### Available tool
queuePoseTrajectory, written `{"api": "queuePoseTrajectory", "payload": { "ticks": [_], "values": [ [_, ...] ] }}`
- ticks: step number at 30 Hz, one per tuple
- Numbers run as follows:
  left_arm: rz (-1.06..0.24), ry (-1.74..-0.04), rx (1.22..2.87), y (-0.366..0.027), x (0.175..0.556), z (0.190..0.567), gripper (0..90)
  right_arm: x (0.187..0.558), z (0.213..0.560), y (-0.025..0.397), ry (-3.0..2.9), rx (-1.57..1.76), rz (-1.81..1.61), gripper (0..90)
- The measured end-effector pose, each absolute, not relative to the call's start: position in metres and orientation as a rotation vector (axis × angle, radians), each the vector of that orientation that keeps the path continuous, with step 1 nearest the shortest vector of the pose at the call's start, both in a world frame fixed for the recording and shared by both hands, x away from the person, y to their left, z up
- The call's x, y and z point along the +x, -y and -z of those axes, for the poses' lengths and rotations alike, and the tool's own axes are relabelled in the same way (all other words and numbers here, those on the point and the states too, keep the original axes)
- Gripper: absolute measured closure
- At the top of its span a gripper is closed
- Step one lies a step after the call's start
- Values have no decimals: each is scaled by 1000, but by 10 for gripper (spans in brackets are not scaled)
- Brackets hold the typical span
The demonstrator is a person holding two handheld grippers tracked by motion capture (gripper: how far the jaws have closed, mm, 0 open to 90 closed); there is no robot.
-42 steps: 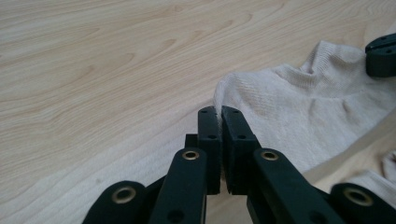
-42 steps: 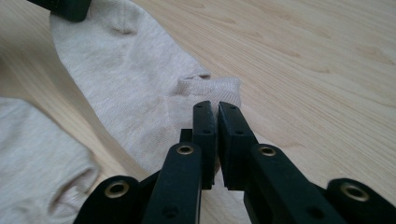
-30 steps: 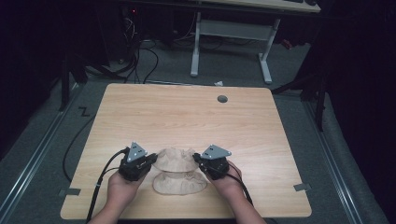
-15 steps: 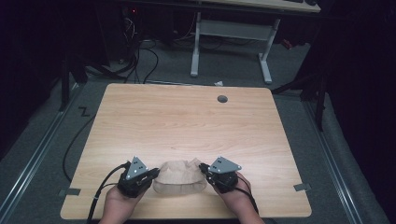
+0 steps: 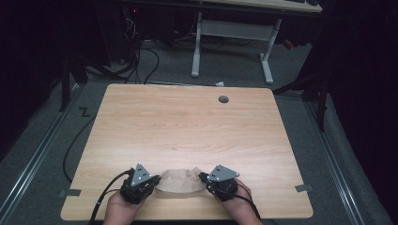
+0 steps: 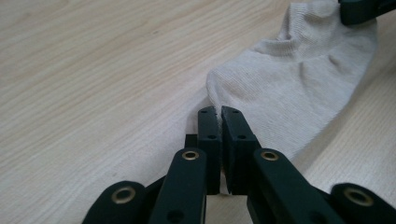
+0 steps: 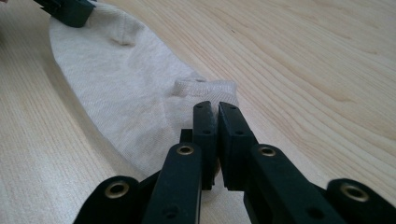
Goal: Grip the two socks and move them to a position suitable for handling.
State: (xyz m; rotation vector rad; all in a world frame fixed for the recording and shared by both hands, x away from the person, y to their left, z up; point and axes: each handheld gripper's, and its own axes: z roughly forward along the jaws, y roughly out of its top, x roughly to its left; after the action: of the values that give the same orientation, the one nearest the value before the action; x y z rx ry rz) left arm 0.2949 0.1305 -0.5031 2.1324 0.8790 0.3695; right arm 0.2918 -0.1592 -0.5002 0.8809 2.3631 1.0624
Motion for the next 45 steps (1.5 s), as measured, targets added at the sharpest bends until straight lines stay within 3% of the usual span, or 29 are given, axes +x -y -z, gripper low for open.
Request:
{"api": "queuePoseTrajectory", "payload": {
  "ticks": [8,16,21,28,32,35,45],
  "values": [
    [-385,-879,2171,-131,294,508,864,295,506,158,-2391,904,-1039,861],
    [-302,-958,2133,-125,291,514,858,297,510,158,-2419,923,-1003,859],
    [-362,-895,2237,-128,296,517,838,299,514,158,-2441,933,-976,858],
    [-385,-900,2235,-127,304,521,808,305,520,156,-2453,954,-950,847],
    [-396,-905,2216,-129,305,518,685,306,519,158,-2437,969,-976,764],
    [-393,-906,2183,-131,305,512,625,305,514,162,-2412,978,-1031,754],
    [-400,-923,2124,-142,309,504,563,305,505,169,-2338,987,-1103,709]
  ]
}}
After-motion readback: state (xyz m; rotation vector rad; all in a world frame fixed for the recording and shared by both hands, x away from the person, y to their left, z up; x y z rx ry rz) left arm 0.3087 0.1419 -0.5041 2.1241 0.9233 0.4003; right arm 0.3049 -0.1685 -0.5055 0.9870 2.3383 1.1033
